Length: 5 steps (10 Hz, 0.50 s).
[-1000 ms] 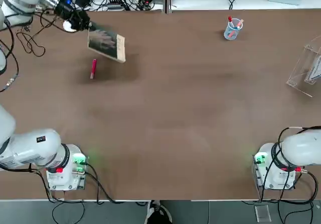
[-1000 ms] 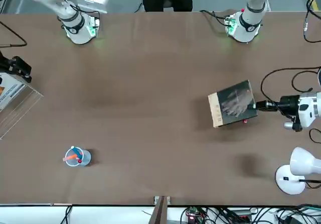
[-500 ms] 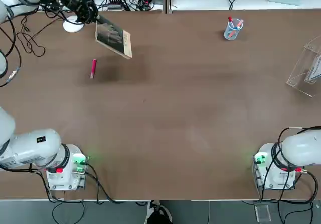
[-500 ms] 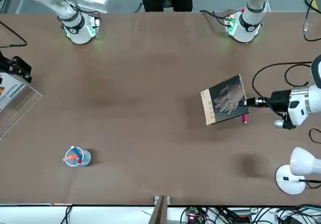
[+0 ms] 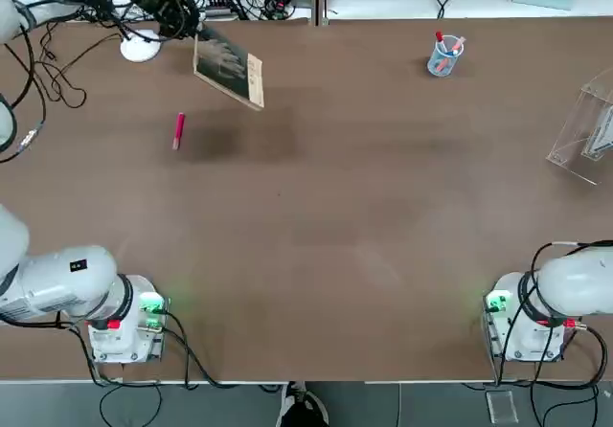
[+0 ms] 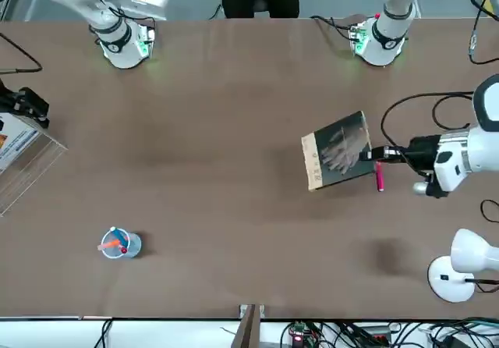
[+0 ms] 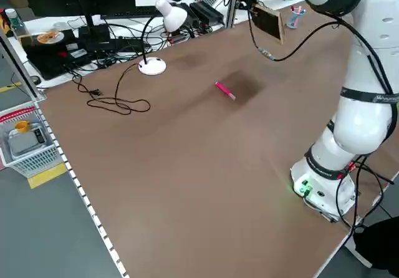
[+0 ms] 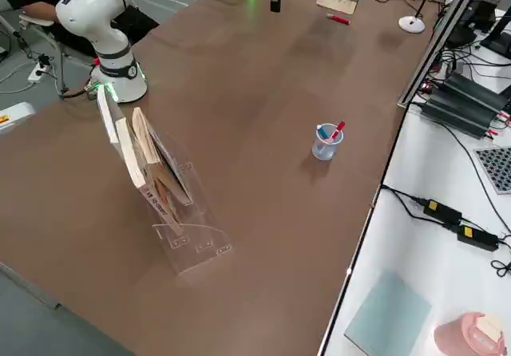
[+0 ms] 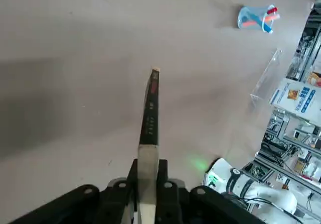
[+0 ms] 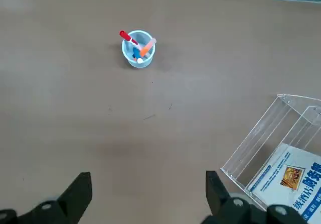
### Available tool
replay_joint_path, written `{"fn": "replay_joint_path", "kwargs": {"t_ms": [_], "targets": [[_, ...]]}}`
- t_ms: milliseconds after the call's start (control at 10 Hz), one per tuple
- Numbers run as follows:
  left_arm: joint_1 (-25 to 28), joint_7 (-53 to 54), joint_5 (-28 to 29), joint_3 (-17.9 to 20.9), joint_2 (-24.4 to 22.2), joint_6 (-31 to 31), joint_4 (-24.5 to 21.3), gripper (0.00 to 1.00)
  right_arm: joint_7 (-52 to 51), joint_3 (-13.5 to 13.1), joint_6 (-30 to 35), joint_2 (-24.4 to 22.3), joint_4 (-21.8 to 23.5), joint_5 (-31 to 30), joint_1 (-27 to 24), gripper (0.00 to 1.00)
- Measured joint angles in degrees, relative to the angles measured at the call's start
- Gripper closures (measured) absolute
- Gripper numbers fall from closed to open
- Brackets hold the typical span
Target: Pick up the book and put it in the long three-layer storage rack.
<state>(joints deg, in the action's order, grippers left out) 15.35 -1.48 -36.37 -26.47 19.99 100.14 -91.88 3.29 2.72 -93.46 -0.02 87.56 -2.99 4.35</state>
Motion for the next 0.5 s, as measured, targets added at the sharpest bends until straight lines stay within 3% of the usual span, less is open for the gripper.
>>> {"fn": "replay_joint_path", "kwargs": {"t_ms": [500], "targets": [[-0.90, 0.37, -4.76, -5.59, 1.81, 1.61, 2.01, 0.99, 0.00, 0.00, 0.72, 0.00, 0.00, 0.00, 0.00, 0.00]]}}
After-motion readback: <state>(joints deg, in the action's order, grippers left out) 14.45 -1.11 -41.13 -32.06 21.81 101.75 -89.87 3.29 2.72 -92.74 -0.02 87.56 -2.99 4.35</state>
